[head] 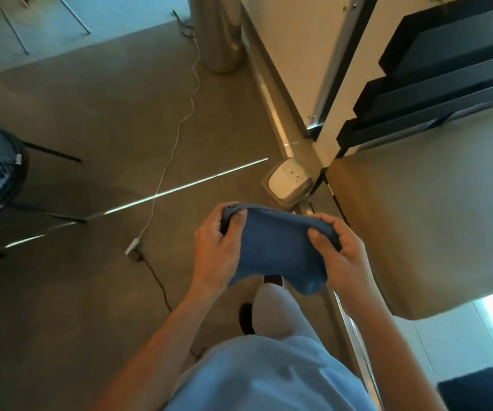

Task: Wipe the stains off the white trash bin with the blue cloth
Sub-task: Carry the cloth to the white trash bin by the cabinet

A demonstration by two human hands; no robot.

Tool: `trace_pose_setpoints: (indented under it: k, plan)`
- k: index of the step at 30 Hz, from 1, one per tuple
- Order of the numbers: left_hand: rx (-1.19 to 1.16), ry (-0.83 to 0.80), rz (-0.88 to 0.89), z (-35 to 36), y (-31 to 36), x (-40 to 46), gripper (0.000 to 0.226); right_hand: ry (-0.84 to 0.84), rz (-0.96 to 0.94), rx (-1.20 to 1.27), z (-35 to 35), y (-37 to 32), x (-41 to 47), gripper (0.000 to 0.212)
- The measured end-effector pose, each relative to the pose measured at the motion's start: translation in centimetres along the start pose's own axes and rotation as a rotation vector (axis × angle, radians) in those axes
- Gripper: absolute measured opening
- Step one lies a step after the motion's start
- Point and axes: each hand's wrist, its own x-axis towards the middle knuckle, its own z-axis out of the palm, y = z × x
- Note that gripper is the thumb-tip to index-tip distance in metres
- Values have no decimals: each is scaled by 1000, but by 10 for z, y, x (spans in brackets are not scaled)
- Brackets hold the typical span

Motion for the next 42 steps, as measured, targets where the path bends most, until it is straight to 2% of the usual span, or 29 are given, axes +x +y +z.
trace_pose_setpoints:
  k: [7,13,19,26,30,35,39,42]
  plan:
    - [102,-7,-9,1,0,118,19,20,56,15,27,-19,102,26]
    - [125,-51,-60,17,30,205,11,72,132,-10,34,-45,183,20]
    - [188,-167,59,37,49,270,8,234,169,17,48,-64,235,20]
    - [219,-434,134,51,45,324,4,340,229,178,91,-82,273,22]
    - [237,-639,133,39,44,354,23,461,242,238,125,-91,285,22]
    - [223,-838,173,19,52,384,26,553,212,421,164,-101,289,32]
    - [92,-983,51,-1,48,397,37,594,153,553,185,-109,284,45]
    - [82,-1061,-5,-14,42,397,50,664,161,511,195,-108,277,57]
